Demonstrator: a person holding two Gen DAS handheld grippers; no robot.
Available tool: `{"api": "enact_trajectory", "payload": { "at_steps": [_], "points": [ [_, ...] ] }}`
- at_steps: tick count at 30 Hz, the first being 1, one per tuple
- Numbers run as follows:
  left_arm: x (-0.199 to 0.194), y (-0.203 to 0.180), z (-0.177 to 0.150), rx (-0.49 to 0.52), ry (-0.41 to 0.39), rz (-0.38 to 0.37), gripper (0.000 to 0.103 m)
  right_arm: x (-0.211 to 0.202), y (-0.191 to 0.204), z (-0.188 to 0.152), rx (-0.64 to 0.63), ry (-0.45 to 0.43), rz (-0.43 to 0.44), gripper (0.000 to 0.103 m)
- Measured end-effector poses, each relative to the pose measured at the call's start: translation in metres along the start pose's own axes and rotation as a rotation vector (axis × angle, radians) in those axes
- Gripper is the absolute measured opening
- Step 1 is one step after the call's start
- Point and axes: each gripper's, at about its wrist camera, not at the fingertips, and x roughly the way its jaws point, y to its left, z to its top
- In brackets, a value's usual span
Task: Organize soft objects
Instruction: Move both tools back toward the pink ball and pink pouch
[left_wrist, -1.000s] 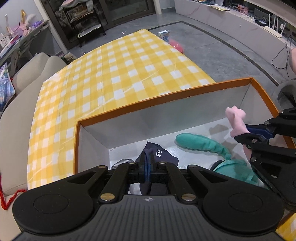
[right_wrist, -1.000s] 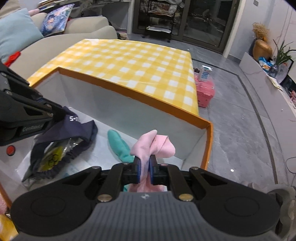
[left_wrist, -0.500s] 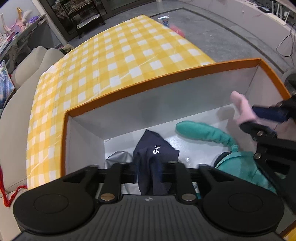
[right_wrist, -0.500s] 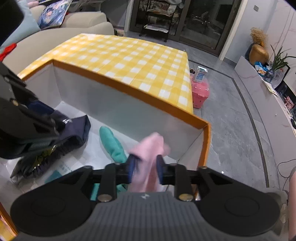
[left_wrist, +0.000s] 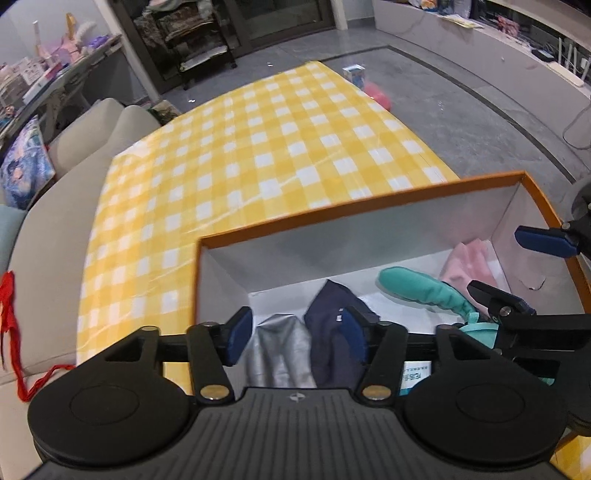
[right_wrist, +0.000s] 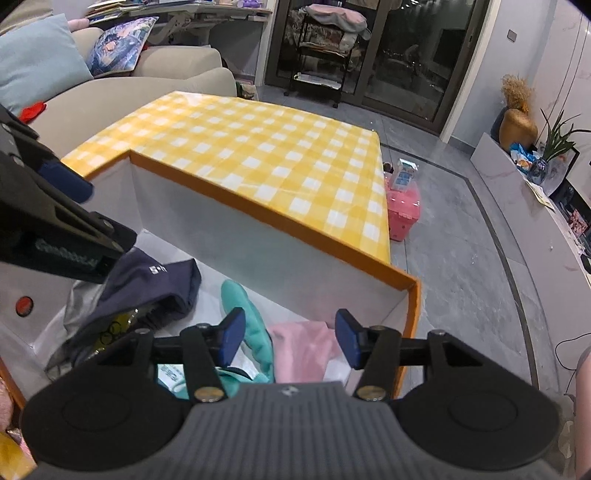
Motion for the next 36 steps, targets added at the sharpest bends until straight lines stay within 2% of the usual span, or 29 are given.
{"api": "enact_trajectory", "payload": {
  "at_steps": [8,13,20,25,32,36],
  "points": [
    [-0.025,0.022,-0.003,-0.040,-0.013,0.048,0.072,-0.019,0.014,0.006,-0.034,-0.035,0.015,0.054],
    [-0.047,0.040,-0.022,-0.091,-0.026,0.046,0.072,-0.032,0.021,0.009,-0.053,-0.060,0.022,0.054],
    [-0.080,0.082,-0.045,-0.153,-0.042,0.108,0.073,-0.047,0.030,0.014,-0.077,-0.089,0.030,0.054],
    [-0.093,0.117,-0.072,-0.202,-0.026,0.163,0.073,-0.058,0.045,0.013,-0.116,-0.106,0.039,0.054],
    [-0.105,0.159,-0.124,-0.301,0.002,0.199,0.073,-0.071,0.068,0.000,-0.185,-0.125,0.029,0.054],
    [-0.108,0.178,-0.158,-0.357,0.018,0.220,0.073,-0.087,0.079,-0.011,-0.209,-0.185,0.058,0.054]
  ]
}}
